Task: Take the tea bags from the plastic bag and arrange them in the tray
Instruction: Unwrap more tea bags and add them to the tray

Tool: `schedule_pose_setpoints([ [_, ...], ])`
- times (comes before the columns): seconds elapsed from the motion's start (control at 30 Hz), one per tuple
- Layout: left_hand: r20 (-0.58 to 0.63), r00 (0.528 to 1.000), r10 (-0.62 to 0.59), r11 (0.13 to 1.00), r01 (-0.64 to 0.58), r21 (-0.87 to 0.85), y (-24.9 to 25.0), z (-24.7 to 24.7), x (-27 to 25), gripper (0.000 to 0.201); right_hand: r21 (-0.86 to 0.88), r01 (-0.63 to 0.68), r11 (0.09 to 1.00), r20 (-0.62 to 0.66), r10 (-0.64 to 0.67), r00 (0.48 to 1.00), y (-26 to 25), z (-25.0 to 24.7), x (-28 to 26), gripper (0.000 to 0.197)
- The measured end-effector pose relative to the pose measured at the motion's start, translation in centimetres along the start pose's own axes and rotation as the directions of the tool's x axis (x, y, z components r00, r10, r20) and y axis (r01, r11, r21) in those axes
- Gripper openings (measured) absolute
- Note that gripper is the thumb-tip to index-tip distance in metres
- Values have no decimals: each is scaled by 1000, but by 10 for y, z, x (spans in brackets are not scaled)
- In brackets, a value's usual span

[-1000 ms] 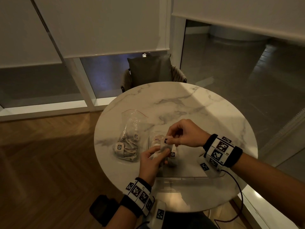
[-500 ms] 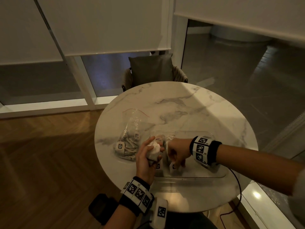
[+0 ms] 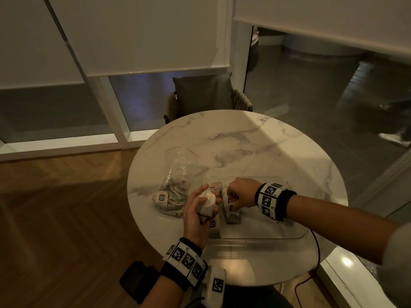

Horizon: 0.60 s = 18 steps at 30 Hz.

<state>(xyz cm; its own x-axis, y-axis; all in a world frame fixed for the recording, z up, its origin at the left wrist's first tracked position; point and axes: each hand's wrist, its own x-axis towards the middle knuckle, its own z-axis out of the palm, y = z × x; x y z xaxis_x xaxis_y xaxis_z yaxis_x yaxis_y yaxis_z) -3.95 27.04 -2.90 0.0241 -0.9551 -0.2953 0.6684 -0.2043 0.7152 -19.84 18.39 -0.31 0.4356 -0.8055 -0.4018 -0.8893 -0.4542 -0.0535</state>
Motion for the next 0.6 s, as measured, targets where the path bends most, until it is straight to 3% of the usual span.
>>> schedule_pose_setpoints([
  [0.4, 24, 997, -77, 988, 79, -135, 1, -1, 0, 47, 207, 11, 978, -27, -5, 1000, 12, -3, -8, 25],
  [0.5, 43, 996, -82, 988, 87, -131, 0, -2, 1, 45, 291, 43, 956, -124, -7, 992, 13, -13, -16, 12],
  [0.6, 64, 994, -90, 989, 96, -111, -1, -1, 0, 41, 465, 80, 882, -222, 28, 975, 7, -21, -22, 31],
])
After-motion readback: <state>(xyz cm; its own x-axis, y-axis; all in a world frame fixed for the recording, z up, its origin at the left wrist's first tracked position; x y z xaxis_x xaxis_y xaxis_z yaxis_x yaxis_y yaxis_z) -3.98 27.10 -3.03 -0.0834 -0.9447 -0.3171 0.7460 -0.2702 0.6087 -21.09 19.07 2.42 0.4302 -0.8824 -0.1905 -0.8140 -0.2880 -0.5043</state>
